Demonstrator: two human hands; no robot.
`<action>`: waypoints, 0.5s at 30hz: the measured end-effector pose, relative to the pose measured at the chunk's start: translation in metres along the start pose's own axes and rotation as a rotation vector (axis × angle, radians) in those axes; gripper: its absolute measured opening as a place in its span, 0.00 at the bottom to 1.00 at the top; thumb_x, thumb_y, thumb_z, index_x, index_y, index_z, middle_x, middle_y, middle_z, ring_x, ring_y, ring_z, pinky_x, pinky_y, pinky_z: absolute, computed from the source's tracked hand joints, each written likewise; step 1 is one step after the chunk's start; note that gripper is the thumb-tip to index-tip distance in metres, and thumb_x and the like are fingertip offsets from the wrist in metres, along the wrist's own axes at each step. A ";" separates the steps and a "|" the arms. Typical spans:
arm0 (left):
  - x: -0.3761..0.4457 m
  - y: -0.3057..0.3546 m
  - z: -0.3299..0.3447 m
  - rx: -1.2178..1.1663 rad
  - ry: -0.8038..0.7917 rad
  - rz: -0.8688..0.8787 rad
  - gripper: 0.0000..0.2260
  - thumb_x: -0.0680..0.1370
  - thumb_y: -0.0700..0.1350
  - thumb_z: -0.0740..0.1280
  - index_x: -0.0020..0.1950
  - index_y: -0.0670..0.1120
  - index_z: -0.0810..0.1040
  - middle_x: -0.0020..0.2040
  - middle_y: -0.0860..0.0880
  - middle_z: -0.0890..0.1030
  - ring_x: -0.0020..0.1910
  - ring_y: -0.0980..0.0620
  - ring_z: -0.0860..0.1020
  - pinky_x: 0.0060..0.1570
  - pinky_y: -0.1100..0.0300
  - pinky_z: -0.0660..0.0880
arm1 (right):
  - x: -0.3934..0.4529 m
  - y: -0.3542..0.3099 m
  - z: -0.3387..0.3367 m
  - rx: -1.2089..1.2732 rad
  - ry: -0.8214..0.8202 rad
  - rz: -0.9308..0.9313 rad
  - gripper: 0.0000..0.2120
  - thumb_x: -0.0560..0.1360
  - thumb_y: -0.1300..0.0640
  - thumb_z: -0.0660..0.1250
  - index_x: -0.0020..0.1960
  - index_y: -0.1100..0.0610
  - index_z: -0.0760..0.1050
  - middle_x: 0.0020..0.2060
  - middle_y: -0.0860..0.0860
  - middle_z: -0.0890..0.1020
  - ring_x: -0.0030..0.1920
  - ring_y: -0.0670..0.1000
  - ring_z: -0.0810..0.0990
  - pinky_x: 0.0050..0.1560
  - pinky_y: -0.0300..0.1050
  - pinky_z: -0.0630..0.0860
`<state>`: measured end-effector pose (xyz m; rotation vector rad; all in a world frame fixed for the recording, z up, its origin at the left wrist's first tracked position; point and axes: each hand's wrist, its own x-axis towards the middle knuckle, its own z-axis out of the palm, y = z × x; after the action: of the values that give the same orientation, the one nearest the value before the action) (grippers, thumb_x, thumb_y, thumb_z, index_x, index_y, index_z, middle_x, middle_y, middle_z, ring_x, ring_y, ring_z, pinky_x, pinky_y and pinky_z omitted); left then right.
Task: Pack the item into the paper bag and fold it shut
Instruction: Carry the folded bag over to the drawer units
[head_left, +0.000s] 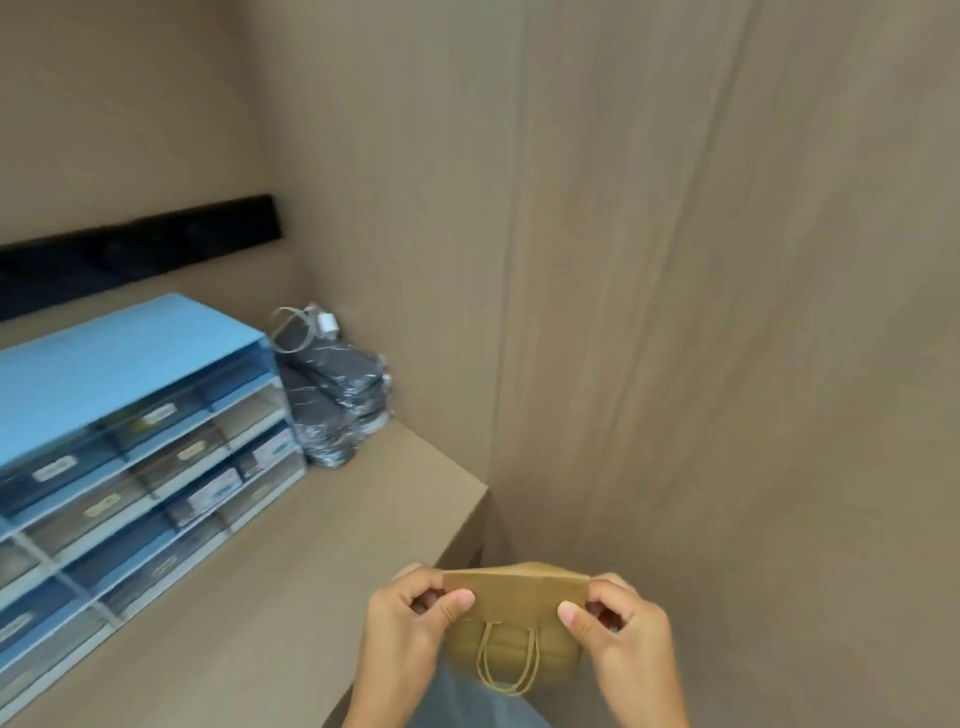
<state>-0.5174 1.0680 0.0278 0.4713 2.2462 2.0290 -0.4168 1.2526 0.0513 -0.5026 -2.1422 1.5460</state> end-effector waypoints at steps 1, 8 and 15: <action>0.007 -0.003 -0.006 0.008 0.053 -0.014 0.11 0.65 0.40 0.77 0.28 0.51 0.79 0.28 0.54 0.72 0.28 0.61 0.67 0.29 0.69 0.63 | 0.018 0.002 0.009 -0.010 -0.063 -0.009 0.23 0.64 0.70 0.75 0.25 0.45 0.73 0.30 0.42 0.76 0.35 0.54 0.70 0.38 0.46 0.66; 0.026 -0.029 -0.081 0.009 0.459 -0.177 0.07 0.68 0.34 0.76 0.32 0.42 0.82 0.31 0.45 0.77 0.30 0.56 0.71 0.31 0.63 0.67 | 0.100 0.001 0.129 0.051 -0.481 -0.043 0.10 0.66 0.69 0.73 0.32 0.56 0.79 0.33 0.49 0.78 0.35 0.51 0.74 0.38 0.46 0.70; 0.030 -0.072 -0.160 0.035 0.708 -0.251 0.07 0.68 0.36 0.76 0.33 0.45 0.83 0.32 0.49 0.79 0.28 0.60 0.70 0.30 0.68 0.67 | 0.126 0.004 0.254 0.026 -0.785 -0.058 0.07 0.68 0.67 0.72 0.36 0.57 0.81 0.35 0.54 0.79 0.35 0.50 0.76 0.39 0.40 0.71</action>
<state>-0.5998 0.9177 -0.0192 -0.6045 2.5041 2.2492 -0.6622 1.1207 -0.0032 0.2331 -2.6379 1.9447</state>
